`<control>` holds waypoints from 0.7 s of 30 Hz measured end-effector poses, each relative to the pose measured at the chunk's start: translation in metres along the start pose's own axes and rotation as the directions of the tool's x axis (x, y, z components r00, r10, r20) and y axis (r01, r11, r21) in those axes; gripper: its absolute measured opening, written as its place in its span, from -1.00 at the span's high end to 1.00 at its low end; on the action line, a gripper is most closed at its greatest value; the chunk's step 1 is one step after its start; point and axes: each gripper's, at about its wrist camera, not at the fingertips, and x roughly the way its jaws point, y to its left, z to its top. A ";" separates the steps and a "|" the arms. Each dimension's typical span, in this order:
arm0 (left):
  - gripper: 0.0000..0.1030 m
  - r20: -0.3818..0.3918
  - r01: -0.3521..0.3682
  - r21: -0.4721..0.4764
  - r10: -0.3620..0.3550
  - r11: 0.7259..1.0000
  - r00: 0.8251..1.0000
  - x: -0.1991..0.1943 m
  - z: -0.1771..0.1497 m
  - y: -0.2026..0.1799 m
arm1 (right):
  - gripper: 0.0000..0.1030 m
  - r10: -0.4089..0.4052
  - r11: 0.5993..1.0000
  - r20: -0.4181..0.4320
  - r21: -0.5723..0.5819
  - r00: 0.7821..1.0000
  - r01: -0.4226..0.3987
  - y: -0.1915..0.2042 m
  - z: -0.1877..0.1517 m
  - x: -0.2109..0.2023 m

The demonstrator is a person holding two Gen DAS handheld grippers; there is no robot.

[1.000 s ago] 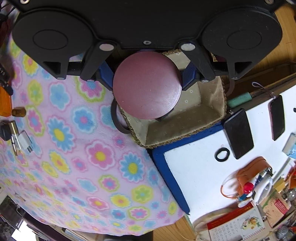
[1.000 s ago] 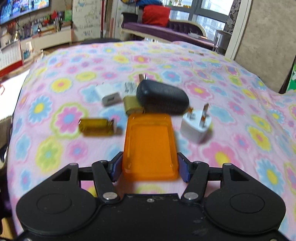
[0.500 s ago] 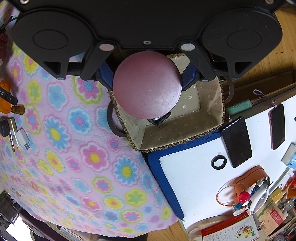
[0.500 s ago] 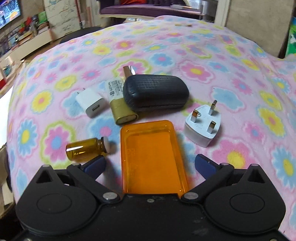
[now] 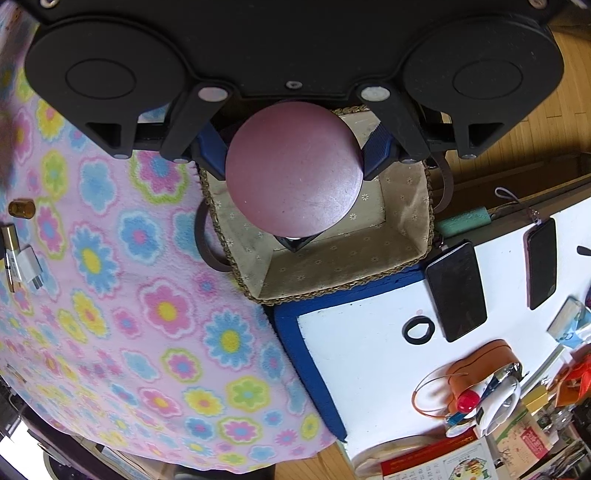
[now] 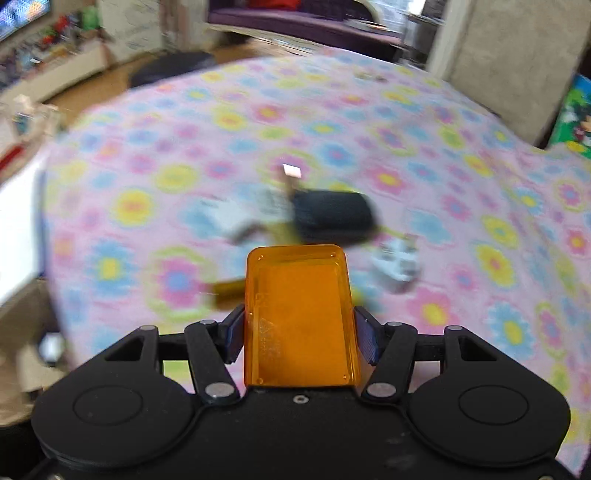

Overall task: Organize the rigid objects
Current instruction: 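Carry the brown compact and orange tray over the basket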

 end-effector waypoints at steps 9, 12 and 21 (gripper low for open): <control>-0.38 -0.005 -0.009 -0.098 0.009 0.995 1.000 0.002 0.003 0.019 | -0.15 0.283 0.948 -0.033 -0.139 0.959 -0.285 0.117 0.001 -0.011; -0.38 -0.005 -0.026 -0.131 0.025 0.991 1.000 0.003 0.003 0.026 | -0.15 0.316 0.931 -0.051 -0.174 0.947 -0.320 0.151 -0.003 -0.006; -0.38 -0.017 -0.052 -0.244 0.050 0.968 0.999 0.009 0.009 0.062 | -0.15 0.366 0.902 -0.121 -0.200 0.923 -0.383 0.202 -0.012 0.016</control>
